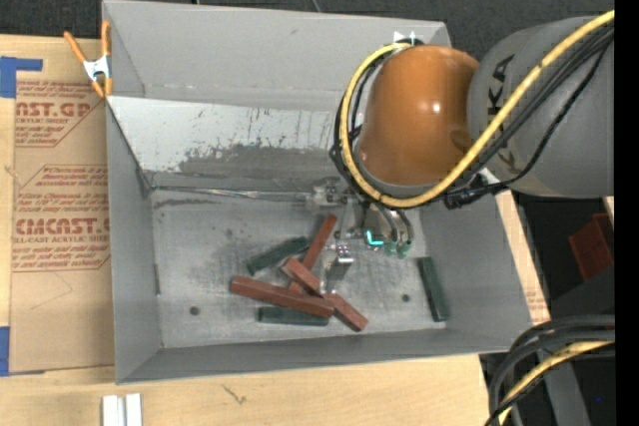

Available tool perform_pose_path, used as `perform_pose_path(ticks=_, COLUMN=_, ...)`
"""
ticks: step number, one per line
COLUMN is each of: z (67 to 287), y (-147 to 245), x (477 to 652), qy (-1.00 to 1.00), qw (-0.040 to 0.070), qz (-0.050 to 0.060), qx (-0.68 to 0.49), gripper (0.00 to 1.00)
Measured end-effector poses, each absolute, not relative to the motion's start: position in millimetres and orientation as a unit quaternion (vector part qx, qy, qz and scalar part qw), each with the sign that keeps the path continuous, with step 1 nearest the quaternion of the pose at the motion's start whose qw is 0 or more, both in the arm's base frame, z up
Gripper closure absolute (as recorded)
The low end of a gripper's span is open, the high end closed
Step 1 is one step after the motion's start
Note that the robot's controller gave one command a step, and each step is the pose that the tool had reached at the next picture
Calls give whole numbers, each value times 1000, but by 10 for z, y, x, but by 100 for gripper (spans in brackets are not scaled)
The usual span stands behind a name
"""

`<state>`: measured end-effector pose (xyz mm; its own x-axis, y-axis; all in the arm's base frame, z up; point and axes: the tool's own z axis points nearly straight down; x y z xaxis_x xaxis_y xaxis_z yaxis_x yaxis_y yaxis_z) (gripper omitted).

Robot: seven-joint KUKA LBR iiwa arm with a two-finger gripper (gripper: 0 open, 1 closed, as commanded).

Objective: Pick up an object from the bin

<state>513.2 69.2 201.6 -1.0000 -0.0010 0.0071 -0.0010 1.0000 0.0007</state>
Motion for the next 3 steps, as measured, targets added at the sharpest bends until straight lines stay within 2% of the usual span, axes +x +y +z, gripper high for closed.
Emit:
perform_pose_path(ticks=1, z=2057, y=688, x=5150, qy=-1000, qw=0, qz=-1, qx=0, gripper=0)
perform_pose_path(ticks=2, z=1390, y=708, x=5283, qy=-999, qw=-3, qz=0, qx=35, gripper=0)
perform_pose_path(ticks=3, z=735, y=672, x=5513, qy=-998, qw=3, qz=0, qx=68, gripper=100)
